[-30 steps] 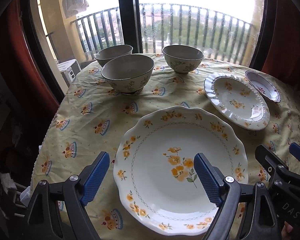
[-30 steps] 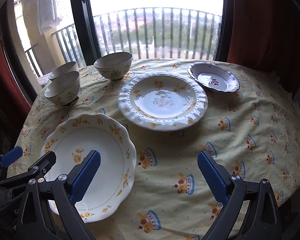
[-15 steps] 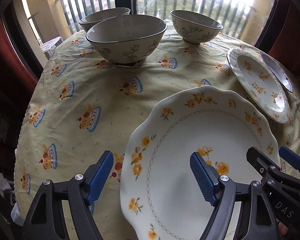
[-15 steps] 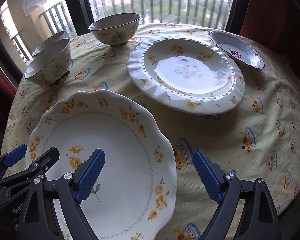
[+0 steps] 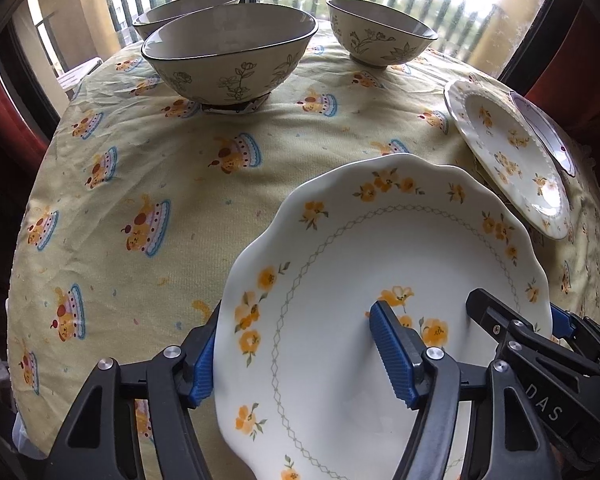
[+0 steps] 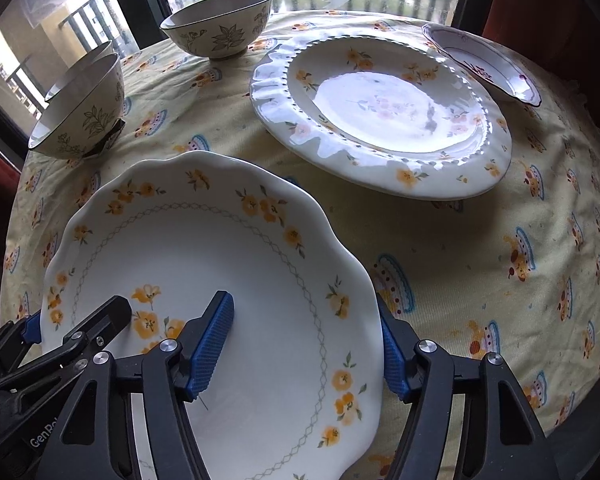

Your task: Organize plates and bowls

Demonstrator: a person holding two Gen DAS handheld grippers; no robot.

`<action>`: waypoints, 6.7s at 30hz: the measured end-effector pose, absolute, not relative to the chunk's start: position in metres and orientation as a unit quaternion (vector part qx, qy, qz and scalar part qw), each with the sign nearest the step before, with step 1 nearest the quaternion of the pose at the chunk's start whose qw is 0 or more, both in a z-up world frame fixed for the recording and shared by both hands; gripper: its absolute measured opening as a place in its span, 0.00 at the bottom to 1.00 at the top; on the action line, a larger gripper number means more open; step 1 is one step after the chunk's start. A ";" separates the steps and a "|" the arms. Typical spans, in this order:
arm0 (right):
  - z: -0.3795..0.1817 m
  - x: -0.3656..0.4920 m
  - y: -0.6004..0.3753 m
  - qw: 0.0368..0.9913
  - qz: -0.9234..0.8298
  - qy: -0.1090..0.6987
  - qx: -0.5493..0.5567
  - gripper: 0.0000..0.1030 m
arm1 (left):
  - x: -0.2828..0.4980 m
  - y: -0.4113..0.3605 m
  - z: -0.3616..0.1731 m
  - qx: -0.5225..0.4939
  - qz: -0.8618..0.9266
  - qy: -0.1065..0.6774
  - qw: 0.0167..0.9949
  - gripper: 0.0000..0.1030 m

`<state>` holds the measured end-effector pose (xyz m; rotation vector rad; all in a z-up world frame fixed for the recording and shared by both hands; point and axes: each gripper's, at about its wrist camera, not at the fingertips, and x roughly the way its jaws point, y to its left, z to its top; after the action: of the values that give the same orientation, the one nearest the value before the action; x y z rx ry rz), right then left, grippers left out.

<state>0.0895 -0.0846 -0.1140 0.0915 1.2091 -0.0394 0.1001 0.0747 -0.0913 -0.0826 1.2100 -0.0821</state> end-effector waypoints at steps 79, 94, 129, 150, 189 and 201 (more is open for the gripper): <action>-0.110 0.090 -0.398 0.818 -0.001 0.575 0.019 0.65 | 0.105 -0.236 -0.089 -0.039 0.024 0.562 0.826 0.71; -0.089 0.093 -0.397 0.813 -0.013 0.582 0.033 0.71 | 0.097 -0.234 -0.086 -0.009 -0.014 0.595 0.804 0.78; -0.020 0.180 -0.242 0.860 -0.047 0.501 0.082 0.76 | 0.217 -0.089 -0.029 0.040 -0.042 0.513 0.856 0.87; -0.098 0.246 -0.253 0.817 -0.027 0.570 0.077 0.75 | 0.259 -0.100 -0.094 0.029 -0.004 0.569 0.822 0.82; -0.109 0.202 -0.200 0.812 0.017 0.583 0.004 0.57 | 0.210 -0.045 -0.100 -0.026 0.001 0.597 0.802 0.71; -0.101 0.196 -0.199 0.802 0.006 0.597 0.010 0.57 | 0.198 -0.056 -0.089 0.010 0.009 0.592 0.806 0.71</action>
<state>0.1955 -0.1994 -0.1014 0.0211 1.2787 0.0136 0.1976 -0.0561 -0.0887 0.0224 1.2680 0.0195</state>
